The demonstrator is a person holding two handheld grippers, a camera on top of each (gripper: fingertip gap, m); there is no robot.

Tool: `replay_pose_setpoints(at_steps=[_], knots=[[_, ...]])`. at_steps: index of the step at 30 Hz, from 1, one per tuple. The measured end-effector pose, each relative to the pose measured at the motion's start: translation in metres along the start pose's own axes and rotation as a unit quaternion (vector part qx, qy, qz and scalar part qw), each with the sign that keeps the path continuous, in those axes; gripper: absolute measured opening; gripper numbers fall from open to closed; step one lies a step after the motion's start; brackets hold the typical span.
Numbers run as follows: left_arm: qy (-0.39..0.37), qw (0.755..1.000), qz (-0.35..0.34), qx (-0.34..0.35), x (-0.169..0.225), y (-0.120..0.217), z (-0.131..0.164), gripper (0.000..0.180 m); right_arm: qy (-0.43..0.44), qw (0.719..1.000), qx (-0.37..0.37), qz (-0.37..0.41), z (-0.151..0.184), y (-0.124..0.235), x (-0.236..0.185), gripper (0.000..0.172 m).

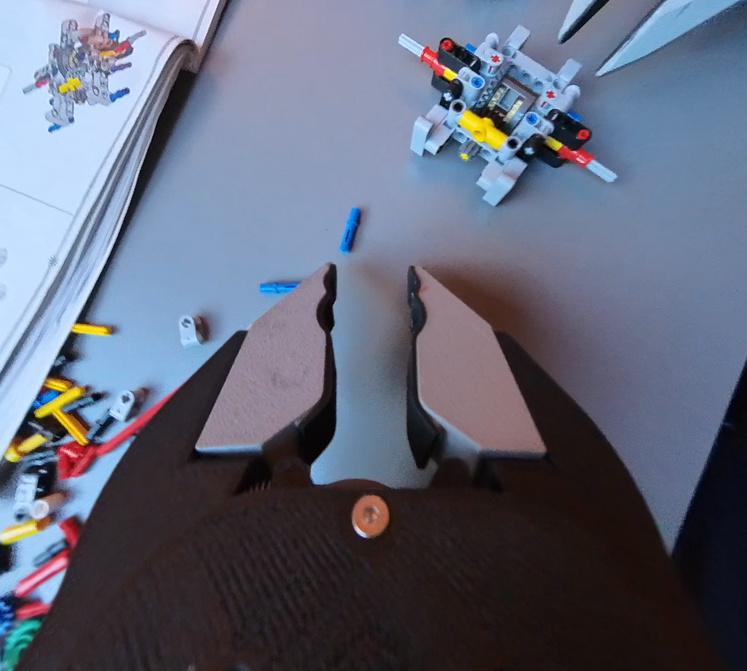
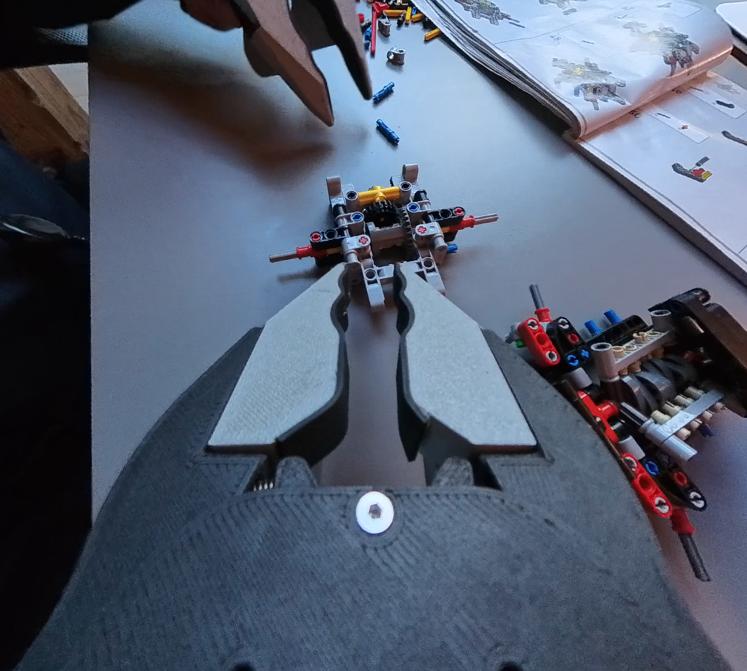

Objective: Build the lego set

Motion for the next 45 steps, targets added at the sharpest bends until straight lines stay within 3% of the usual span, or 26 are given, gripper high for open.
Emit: replay_pose_setpoints(at_steps=[11, 14, 25, 38, 45], knots=[[-0.043, 0.995, 0.01, -0.093, -0.015, -0.019, -0.01, 0.022, 0.031, 0.998, -0.03, 0.039, 0.01, -0.007, 0.01, 0.011], [-0.042, 0.994, 0.015, -0.095, -0.014, -0.022, -0.01, 0.003, 0.025, 0.999, -0.017, 0.042, 0.007, -0.005, 0.012, 0.011], [-0.01, 1.0, 0.025, -0.013, 0.003, -0.015, -0.002, 0.002, 0.014, 0.999, -0.001, 0.048, 0.003, -0.002, 0.015, 0.01], [0.041, 0.986, 0.113, 0.115, 0.03, 0.002, -0.014, 0.002, -0.023, 0.997, 0.018, 0.074, -0.002, 0.002, 0.031, 0.01], [0.059, 0.98, 0.142, 0.129, 0.034, 0.001, -0.013, 0.002, -0.033, 0.996, 0.017, 0.087, -0.001, 0.001, 0.038, 0.01]])
Point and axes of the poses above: each gripper's, where its closed fingertips meet, y back along the fingers, z out of its underside, x = y × z across the jaws, the point moved 1 cm from there along y, back along the fingers, and after that the axes turned 15 degrees about z, right-handed, at the moved point
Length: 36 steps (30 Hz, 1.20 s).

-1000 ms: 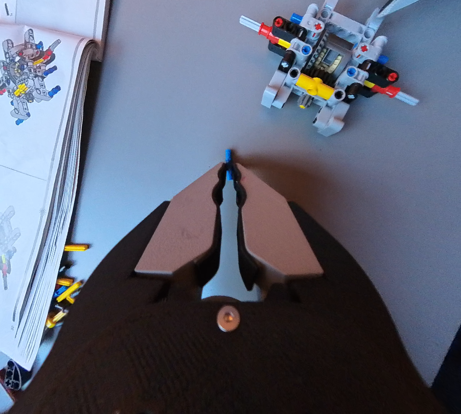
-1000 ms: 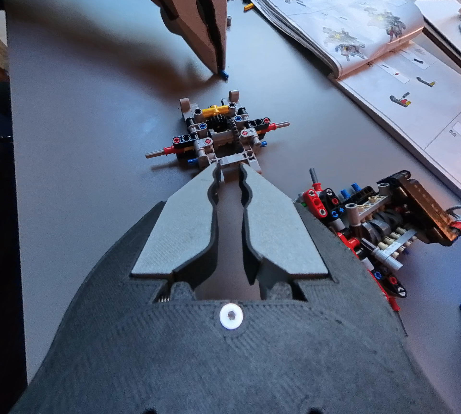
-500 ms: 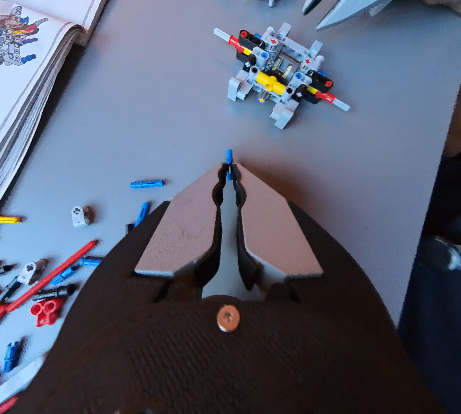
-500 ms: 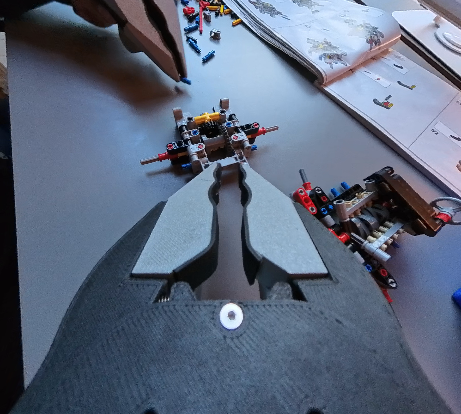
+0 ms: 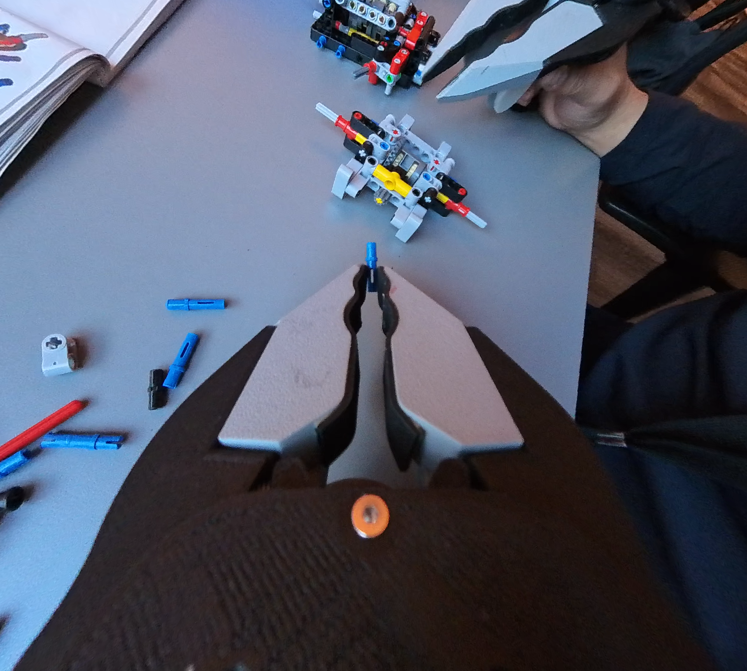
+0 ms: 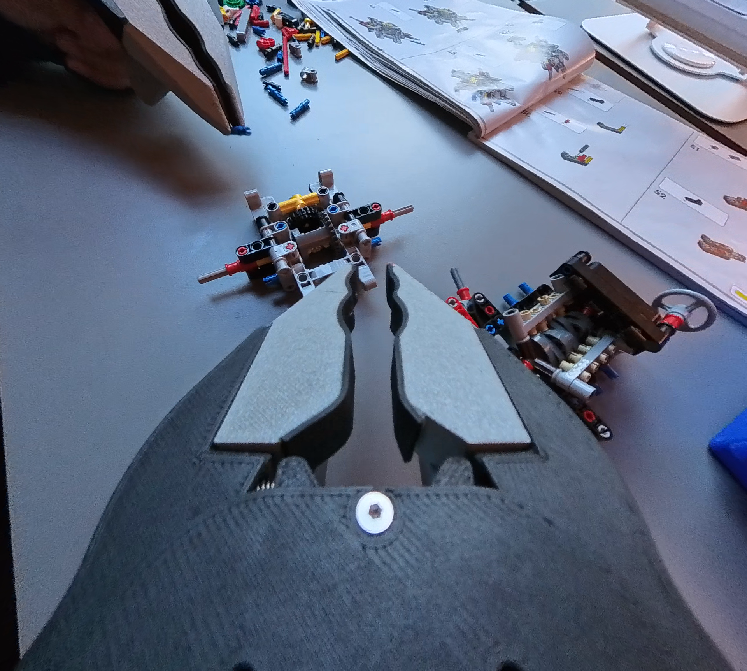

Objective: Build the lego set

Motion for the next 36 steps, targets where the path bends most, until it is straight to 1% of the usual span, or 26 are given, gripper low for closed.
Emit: replay_pose_setpoints(at_steps=[4, 7, 9, 12, 14, 15, 17, 18, 20, 21, 23, 30, 34, 36], knots=[[0.006, 0.999, 0.003, 0.031, 0.002, 0.004, -0.01, 0.002, 0.001, 1.0, 0.009, 0.016, -0.002, 0.001, 0.005, 0.01], [0.052, 0.994, 0.039, 0.088, 0.007, 0.008, -0.023, 0.002, 0.003, 0.999, 0.027, 0.035, -0.009, 0.003, 0.006, 0.01], [0.098, 0.982, 0.079, 0.138, 0.013, 0.012, -0.034, 0.002, -0.002, 0.998, 0.052, 0.034, -0.024, 0.003, -0.006, 0.01], [0.166, 0.953, 0.14, 0.209, 0.021, 0.02, -0.051, 0.002, -0.017, 0.995, 0.09, 0.044, -0.055, -0.004, -0.034, 0.012], [0.209, 0.929, 0.176, 0.249, 0.026, 0.024, -0.059, 0.002, -0.008, 0.993, 0.111, 0.037, -0.074, -0.008, -0.059, 0.018], [0.228, 0.917, 0.191, 0.265, 0.029, 0.025, -0.061, 0.002, 0.007, 0.992, 0.115, 0.043, -0.082, -0.011, -0.068, 0.018], [0.269, 0.887, 0.231, 0.296, 0.037, 0.028, -0.066, 0.002, 0.048, 0.988, 0.115, 0.091, -0.093, -0.014, -0.074, 0.02], [0.29, 0.87, 0.253, 0.307, 0.042, 0.028, -0.068, 0.002, 0.073, 0.984, 0.12, 0.106, -0.099, -0.014, -0.077, 0.024], [0.323, 0.842, 0.285, 0.324, 0.049, 0.028, -0.069, 0.002, 0.11, 0.979, 0.128, 0.111, -0.107, -0.011, -0.086, 0.024], [0.333, 0.834, 0.292, 0.33, 0.051, 0.028, -0.068, 0.002, 0.118, 0.978, 0.132, 0.108, -0.11, -0.009, -0.092, 0.024], [0.348, 0.823, 0.295, 0.338, 0.053, 0.027, -0.066, 0.002, 0.122, 0.977, 0.139, 0.108, -0.115, -0.004, -0.099, 0.024], [0.374, 0.775, 0.326, 0.392, 0.068, 0.028, -0.072, 0.002, 0.066, 0.978, 0.14, 0.142, -0.119, 0.003, -0.102, 0.026], [0.381, 0.761, 0.33, 0.409, 0.074, 0.024, -0.072, 0.002, 0.058, 0.975, 0.14, 0.164, -0.118, 0.005, -0.1, 0.024], [0.383, 0.759, 0.327, 0.413, 0.073, 0.024, -0.072, 0.002, 0.05, 0.974, 0.143, 0.166, -0.117, 0.007, -0.099, 0.021]])
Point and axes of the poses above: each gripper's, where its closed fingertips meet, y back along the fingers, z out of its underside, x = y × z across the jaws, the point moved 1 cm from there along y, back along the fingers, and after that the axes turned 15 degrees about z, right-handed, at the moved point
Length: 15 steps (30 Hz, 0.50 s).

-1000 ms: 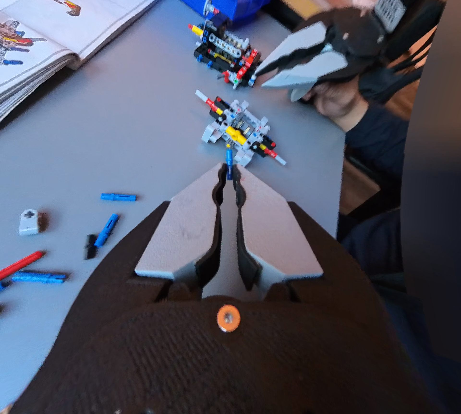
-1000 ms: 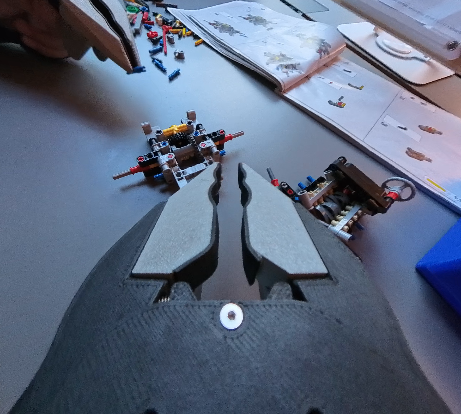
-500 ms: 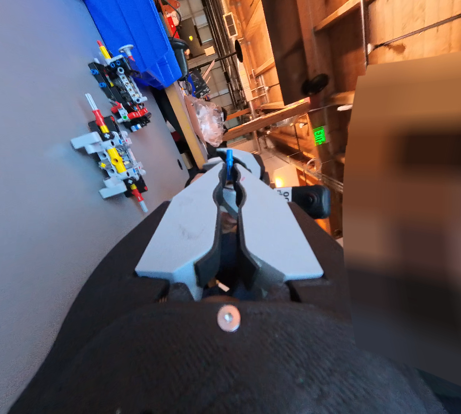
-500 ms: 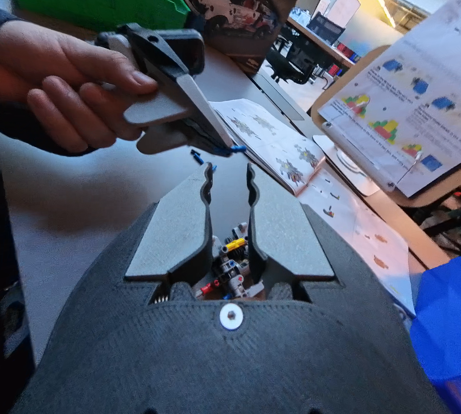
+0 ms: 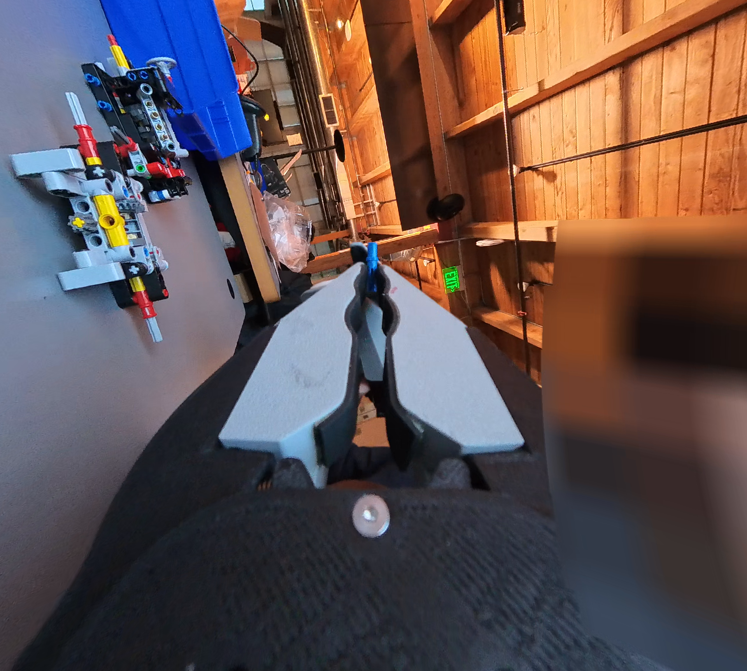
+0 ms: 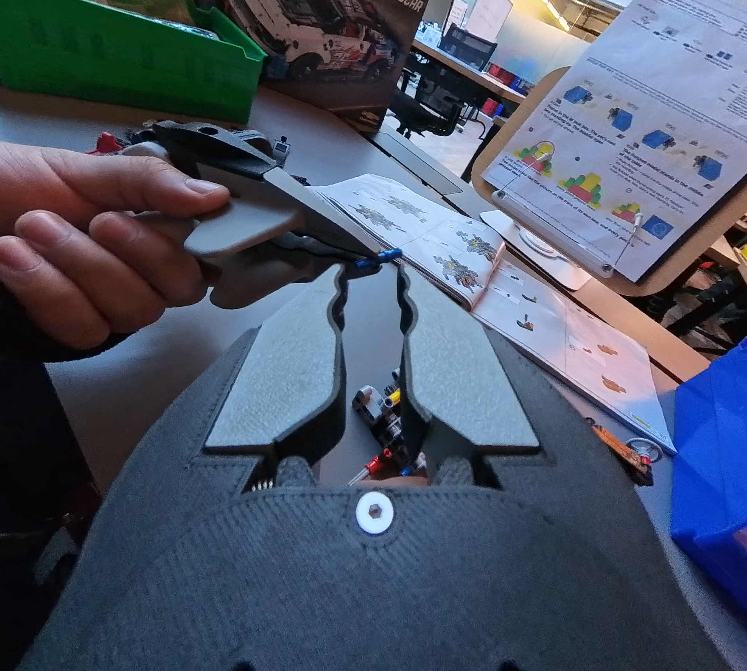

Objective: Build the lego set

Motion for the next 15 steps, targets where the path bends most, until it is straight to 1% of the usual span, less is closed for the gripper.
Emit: replay_pose_setpoints(at_steps=[3, 5, 9, 10, 11, 13, 14, 15], knots=[[-0.005, 1.0, -0.004, -0.005, -0.002, 0.001, -0.001, 0.002, 0.004, 1.0, 0.001, -0.003, 0.003, 0.0, -0.001, 0.016], [-0.021, 0.999, -0.014, -0.029, -0.004, 0.002, 0.0, 0.002, -0.001, 1.0, 0.001, -0.017, 0.007, -0.001, -0.003, 0.016], [-0.071, 0.993, -0.05, -0.079, -0.008, 0.009, -0.008, 0.002, -0.037, 0.995, -0.009, -0.09, 0.016, 0.0, -0.008, 0.014], [-0.082, 0.99, -0.06, -0.093, -0.009, 0.012, -0.01, 0.002, -0.046, 0.993, -0.022, -0.105, 0.021, 0.0, -0.006, 0.011], [-0.099, 0.986, -0.076, -0.109, -0.011, 0.015, -0.013, 0.001, -0.057, 0.99, -0.034, -0.124, 0.026, 0.0, -0.006, 0.013], [-0.156, 0.968, -0.119, -0.157, -0.016, 0.022, -0.017, 0.002, -0.091, 0.98, -0.064, -0.166, 0.038, 0.0, -0.004, 0.014], [-0.2, 0.95, -0.148, -0.186, -0.02, 0.027, -0.019, 0.002, -0.116, 0.974, -0.079, -0.18, 0.043, 0.0, -0.001, 0.016], [-0.248, 0.926, -0.179, -0.22, -0.024, 0.031, -0.021, 0.002, -0.146, 0.966, -0.087, -0.197, 0.046, 0.0, 0.001, 0.019]])
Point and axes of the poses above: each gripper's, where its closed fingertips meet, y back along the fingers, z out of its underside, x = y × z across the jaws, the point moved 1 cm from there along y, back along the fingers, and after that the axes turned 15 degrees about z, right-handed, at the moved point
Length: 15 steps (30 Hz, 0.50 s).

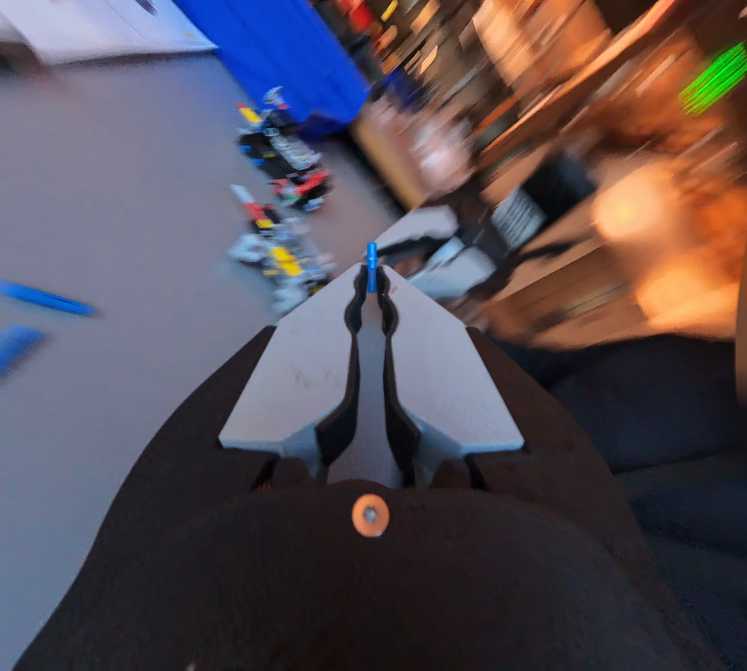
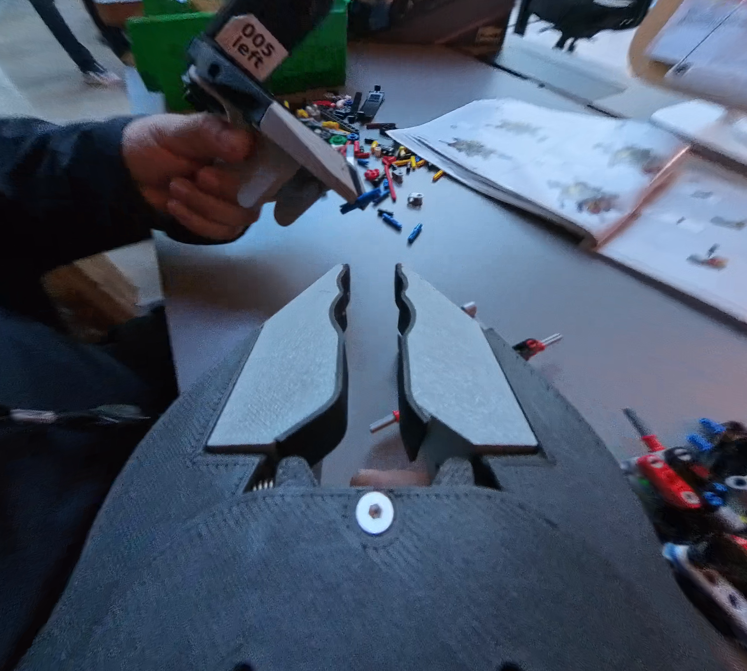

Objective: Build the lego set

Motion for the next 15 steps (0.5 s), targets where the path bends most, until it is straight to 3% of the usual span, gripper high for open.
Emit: replay_pose_setpoints(at_steps=[3, 8, 10, 15], knots=[[-0.149, 0.98, -0.083, -0.104, -0.008, 0.003, 0.006, 0.002, -0.083, 0.994, 0.002, -0.068, -0.001, 0.003, 0.003, 0.016], [-0.352, 0.895, -0.14, -0.238, -0.006, -0.004, 0.019, 0.001, -0.148, 0.976, 0.007, -0.159, -0.01, 0.004, -0.007, 0.01], [-0.401, 0.866, -0.142, -0.262, -0.003, -0.008, 0.022, 0.001, -0.145, 0.974, -0.006, -0.173, -0.008, 0.002, -0.011, 0.01], [-0.465, 0.828, -0.118, -0.292, 0.009, -0.015, 0.029, 0.002, -0.113, 0.981, -0.028, -0.156, -0.001, 0.0, -0.012, 0.008]])
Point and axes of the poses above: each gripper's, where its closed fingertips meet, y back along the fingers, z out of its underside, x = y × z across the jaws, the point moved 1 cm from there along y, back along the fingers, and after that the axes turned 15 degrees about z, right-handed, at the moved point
